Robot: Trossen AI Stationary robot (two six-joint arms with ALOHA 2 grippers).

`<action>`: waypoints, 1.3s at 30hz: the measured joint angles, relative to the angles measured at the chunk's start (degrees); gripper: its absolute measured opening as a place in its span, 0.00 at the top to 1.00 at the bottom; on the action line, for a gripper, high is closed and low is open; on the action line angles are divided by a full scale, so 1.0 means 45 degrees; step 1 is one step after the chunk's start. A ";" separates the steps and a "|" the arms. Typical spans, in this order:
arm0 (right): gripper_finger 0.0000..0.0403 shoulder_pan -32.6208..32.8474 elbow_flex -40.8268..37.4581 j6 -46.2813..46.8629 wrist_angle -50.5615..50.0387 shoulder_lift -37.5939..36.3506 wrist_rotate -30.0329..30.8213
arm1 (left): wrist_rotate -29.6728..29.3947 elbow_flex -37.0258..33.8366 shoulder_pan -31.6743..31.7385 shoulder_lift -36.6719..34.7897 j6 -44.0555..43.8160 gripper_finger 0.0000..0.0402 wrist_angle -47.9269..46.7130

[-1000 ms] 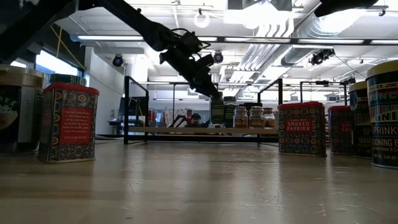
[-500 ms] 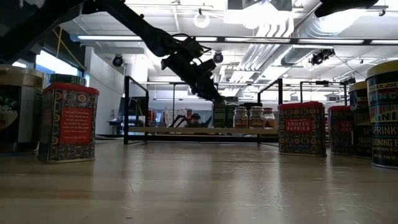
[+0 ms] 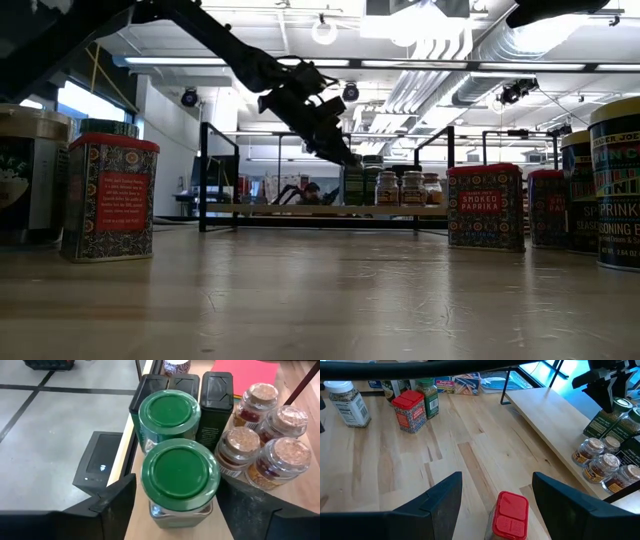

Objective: Shelf spices
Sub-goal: Put the top green seasoning bottle on the shelf aligned to the left of the green seasoning can, then put the green seasoning bottle on the shelf aligned to the left of the green seasoning can

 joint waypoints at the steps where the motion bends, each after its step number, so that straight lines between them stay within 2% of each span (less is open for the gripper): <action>1: 0.41 0.0001 0.0000 0.0000 0.0000 0.0000 0.0000 | -0.0019 0.0000 0.0014 0.0005 0.0000 0.33 0.0000; 20: 0.41 0.0001 0.0000 -0.0037 0.0000 0.0000 -0.0024 | -0.0099 0.0253 -0.0170 -0.0005 0.1025 0.31 0.0107; 26: 0.41 0.0000 0.0000 -0.0106 -0.0002 0.0000 -0.0024 | -0.0226 0.0253 -0.0180 -0.0825 0.1025 0.31 -0.0512; 28: 0.41 0.0005 0.0000 -0.0139 -0.0005 0.0000 -0.0024 | -0.0984 0.0253 -0.0248 -0.1418 0.0965 0.31 -0.1118; 31: 0.41 0.0001 0.0000 -0.0280 -0.0005 0.0000 -0.0017 | -0.3656 0.0256 -0.0645 -0.2537 0.0819 0.31 -0.2954; 33: 0.41 0.0000 0.0000 -0.0463 0.0000 0.0000 0.0034 | -0.4827 0.0257 -0.1127 -0.3365 0.1115 0.32 -0.4714; 39: 0.41 0.0000 0.0000 -0.0714 0.0005 0.0000 0.0184 | -0.5330 -0.0274 -0.3417 -0.5939 -0.0575 0.32 -0.8421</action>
